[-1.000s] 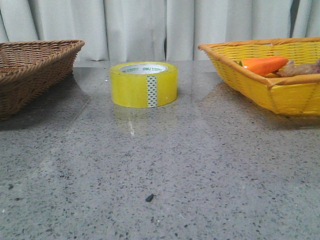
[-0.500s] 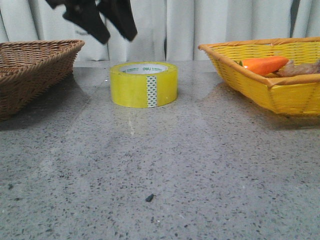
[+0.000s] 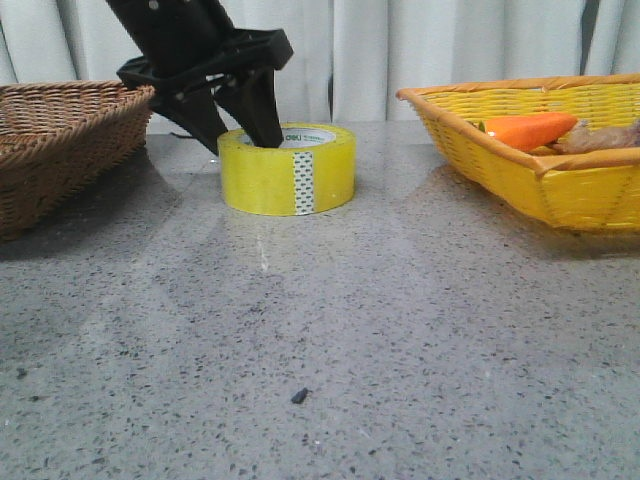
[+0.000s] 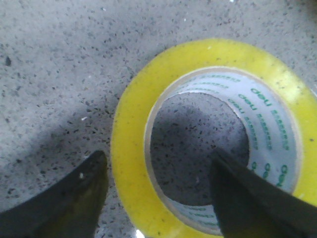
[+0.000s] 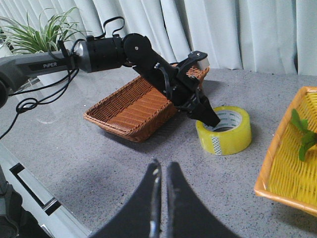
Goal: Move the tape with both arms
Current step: 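Lower the left gripper into the tape roll's hole and grasp it, then lift the tape with the left gripper and carry it over the wicker basket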
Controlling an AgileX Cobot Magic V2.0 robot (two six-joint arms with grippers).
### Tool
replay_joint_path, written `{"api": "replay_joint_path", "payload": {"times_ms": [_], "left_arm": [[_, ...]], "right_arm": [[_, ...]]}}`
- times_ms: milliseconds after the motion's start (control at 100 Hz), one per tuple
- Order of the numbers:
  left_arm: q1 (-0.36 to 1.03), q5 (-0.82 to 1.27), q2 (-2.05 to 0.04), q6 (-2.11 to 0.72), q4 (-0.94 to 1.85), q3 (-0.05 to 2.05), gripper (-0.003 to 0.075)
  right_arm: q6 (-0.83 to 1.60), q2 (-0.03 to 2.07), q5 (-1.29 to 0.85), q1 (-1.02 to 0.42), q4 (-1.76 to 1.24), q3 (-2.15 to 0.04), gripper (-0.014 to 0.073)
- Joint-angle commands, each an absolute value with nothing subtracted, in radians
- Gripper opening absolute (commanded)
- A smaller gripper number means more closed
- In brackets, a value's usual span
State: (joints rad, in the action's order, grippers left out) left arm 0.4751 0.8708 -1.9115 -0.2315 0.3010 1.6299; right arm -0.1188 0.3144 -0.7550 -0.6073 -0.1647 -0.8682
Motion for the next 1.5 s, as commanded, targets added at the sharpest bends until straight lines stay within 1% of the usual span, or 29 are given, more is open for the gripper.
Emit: {"api": "replay_joint_path", "payload": {"times_ms": [0, 30, 70, 80, 90, 140, 150, 160, 180, 190, 220, 230, 240, 320, 450, 640, 710, 810, 1020, 1140, 1250, 1490], "left_arm": [[0.479, 0.832, -1.87, -0.221, 0.334, 1.666, 0.0398], [0.479, 0.835, -1.87, -0.221, 0.334, 1.666, 0.0382], [0.479, 0.832, -1.873, -0.221, 0.334, 1.666, 0.0334], [0.479, 0.833, -1.873, -0.221, 0.334, 1.666, 0.0312], [0.479, 0.833, -1.873, -0.221, 0.334, 1.666, 0.0312], [0.479, 0.831, -1.873, -0.221, 0.338, 1.666, 0.0203], [0.479, 0.831, -1.873, -0.221, 0.338, 1.666, 0.0171], [0.479, 0.831, -1.873, -0.221, 0.34, 1.666, 0.0171], [0.479, 0.831, -1.873, -0.221, 0.349, 1.666, 0.0106], [0.479, 0.831, -1.873, -0.221, 0.352, 1.668, 0.009], [0.479, 0.831, -1.873, -0.223, 0.365, 1.671, 0.0006], [0.479, 0.831, -1.873, -0.223, 0.373, 1.67, 0.0006], [0.479, 0.831, -1.873, -0.23, 0.379, 1.673, -0.002], [0.479, 0.833, -1.866, -0.231, 0.42, 1.692, -0.0021], [0.479, 0.864, -1.826, -0.232, 0.445, 1.782, -0.0021], [0.44, 0.879, -1.682, -0.232, 0.343, 1.918, -0.0021], [0.4, 0.873, -1.62, -0.232, 0.306, 1.935, -0.0021], [0.309, 0.89, -1.543, -0.23, 0.29, 1.935, -0.0021], [0.095, 1.078, -1.492, -0.222, 0.245, 1.933, -0.0021], [0.015, 1.122, -1.492, -0.222, 0.247, 1.876, -0.0021], [-0.011, 1.115, -1.492, -0.222, 0.247, 1.776, -0.0021], [-0.011, 0.97, -1.492, -0.22, 0.246, 1.496, -0.002]], "right_arm": [[-0.116, 0.328, -0.682, -0.606, -0.17, -0.889, -0.0067], [-0.116, 0.328, -0.682, -0.606, -0.17, -0.889, -0.0067], [-0.116, 0.328, -0.682, -0.606, -0.17, -0.889, -0.0067], [-0.116, 0.328, -0.682, -0.606, -0.17, -0.889, -0.0067], [-0.116, 0.328, -0.682, -0.606, -0.17, -0.889, -0.0067], [-0.116, 0.328, -0.682, -0.606, -0.17, -0.889, -0.0067], [-0.116, 0.328, -0.682, -0.606, -0.17, -0.889, -0.0067], [-0.116, 0.328, -0.682, -0.606, -0.168, -0.889, -0.0067], [-0.116, 0.328, -0.684, -0.606, -0.168, -0.889, -0.0067], [-0.116, 0.328, -0.684, -0.606, -0.168, -0.889, -0.0067], [-0.116, 0.328, -0.684, -0.606, -0.165, -0.889, -0.0067], [-0.116, 0.328, -0.684, -0.606, -0.164, -0.889, -0.0067], [-0.116, 0.328, -0.684, -0.606, -0.162, -0.889, -0.0067], [-0.116, 0.328, -0.684, -0.606, -0.15, -0.889, -0.0067], [-0.116, 0.328, -0.677, -0.606, -0.118, -0.889, -0.0067], [-0.116, 0.328, -0.635, -0.606, -0.05, -0.889, -0.0067], [-0.116, 0.328, -0.607, -0.606, -0.027, -0.889, -0.0067], [-0.116, 0.328, -0.566, -0.606, 0.009, -0.889, -0.0067], [-0.116, 0.33, -0.494, -0.606, 0.074, -0.889, -0.0067], [-0.116, 0.33, -0.485, -0.606, 0.074, -0.889, -0.0067], [-0.116, 0.33, -0.503, -0.606, 0.072, -0.889, -0.0067], [-0.116, 0.33, -0.51, -0.606, 0.052, -0.889, -0.0067]]}}
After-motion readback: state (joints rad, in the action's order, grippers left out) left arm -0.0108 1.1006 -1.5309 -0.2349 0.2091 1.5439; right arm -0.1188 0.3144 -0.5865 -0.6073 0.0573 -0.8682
